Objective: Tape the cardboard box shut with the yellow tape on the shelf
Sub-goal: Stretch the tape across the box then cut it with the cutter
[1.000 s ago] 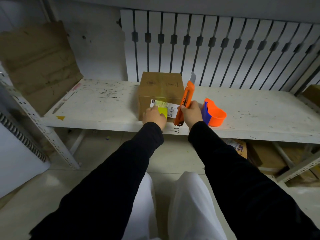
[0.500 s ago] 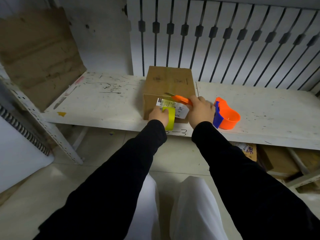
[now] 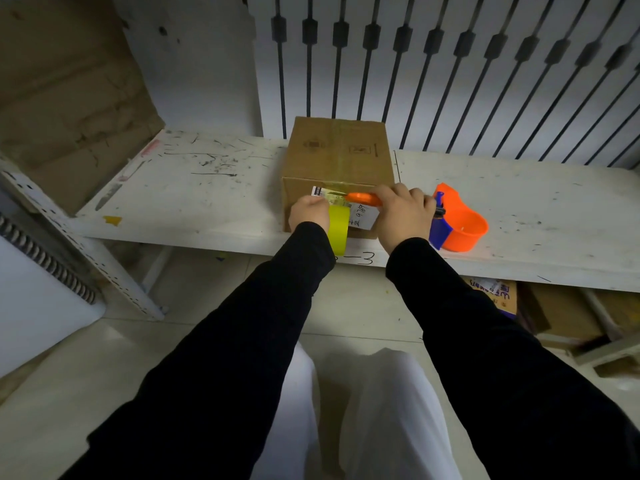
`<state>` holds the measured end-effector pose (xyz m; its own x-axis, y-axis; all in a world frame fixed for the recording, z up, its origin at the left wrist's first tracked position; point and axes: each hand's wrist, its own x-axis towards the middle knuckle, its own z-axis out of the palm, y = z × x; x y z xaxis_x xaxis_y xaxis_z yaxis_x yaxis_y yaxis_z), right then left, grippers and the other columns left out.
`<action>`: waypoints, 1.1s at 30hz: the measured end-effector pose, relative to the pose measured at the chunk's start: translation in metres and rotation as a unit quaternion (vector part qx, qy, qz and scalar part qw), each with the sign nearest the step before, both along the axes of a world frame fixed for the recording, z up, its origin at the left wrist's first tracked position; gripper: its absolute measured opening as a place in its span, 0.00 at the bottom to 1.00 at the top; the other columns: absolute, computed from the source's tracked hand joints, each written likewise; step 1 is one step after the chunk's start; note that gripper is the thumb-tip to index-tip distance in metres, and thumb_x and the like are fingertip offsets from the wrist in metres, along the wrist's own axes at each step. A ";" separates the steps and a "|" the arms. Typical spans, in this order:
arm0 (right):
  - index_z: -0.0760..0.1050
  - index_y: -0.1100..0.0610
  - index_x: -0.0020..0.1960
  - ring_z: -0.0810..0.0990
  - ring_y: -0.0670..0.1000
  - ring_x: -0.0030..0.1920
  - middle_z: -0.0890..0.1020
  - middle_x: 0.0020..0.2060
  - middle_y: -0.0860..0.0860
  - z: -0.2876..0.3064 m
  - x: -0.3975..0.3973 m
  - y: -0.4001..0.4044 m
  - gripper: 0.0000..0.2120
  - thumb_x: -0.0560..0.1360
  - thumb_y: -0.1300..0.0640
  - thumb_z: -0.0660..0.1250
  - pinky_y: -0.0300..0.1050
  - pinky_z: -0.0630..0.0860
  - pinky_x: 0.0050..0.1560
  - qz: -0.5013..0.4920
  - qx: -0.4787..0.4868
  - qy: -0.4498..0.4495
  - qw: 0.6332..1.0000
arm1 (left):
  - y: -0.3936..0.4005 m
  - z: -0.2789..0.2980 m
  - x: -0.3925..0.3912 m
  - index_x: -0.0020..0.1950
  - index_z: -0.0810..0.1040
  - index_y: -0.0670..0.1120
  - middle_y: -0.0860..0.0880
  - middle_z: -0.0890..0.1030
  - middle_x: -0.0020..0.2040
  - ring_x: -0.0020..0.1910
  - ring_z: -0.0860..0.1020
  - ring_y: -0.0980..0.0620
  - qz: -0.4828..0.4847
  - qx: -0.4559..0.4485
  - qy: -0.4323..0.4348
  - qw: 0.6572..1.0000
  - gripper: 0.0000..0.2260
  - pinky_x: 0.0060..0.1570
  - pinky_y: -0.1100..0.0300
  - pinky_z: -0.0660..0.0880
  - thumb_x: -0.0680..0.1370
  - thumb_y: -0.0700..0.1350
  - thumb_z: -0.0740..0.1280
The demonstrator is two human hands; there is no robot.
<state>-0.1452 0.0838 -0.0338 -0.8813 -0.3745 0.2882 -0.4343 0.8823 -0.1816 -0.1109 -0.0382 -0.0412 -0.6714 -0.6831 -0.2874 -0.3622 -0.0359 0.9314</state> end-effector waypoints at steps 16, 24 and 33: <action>0.71 0.50 0.63 0.70 0.61 0.61 0.76 0.58 0.56 0.002 -0.006 -0.006 0.16 0.77 0.60 0.59 0.57 0.61 0.66 0.017 0.058 0.020 0.998 | -0.005 -0.003 -0.010 0.59 0.78 0.42 0.44 0.80 0.59 0.59 0.77 0.45 0.034 0.008 -0.022 0.999 0.12 0.57 0.58 0.73 0.77 0.43 0.64; 0.71 0.55 0.62 0.70 0.62 0.60 0.75 0.56 0.57 0.016 0.003 -0.014 0.15 0.77 0.61 0.57 0.58 0.61 0.66 0.018 0.120 0.060 0.991 | -0.007 -0.002 -0.012 0.59 0.78 0.42 0.44 0.80 0.59 0.58 0.77 0.45 0.026 -0.010 -0.037 0.999 0.12 0.58 0.58 0.72 0.78 0.44 0.63; 0.73 0.57 0.59 0.70 0.60 0.60 0.76 0.53 0.57 0.026 0.008 -0.023 0.12 0.77 0.59 0.58 0.56 0.63 0.64 0.020 0.158 0.071 0.985 | -0.003 -0.001 -0.015 0.58 0.78 0.41 0.44 0.81 0.59 0.58 0.78 0.44 0.047 -0.010 -0.038 0.998 0.12 0.57 0.58 0.73 0.78 0.44 0.63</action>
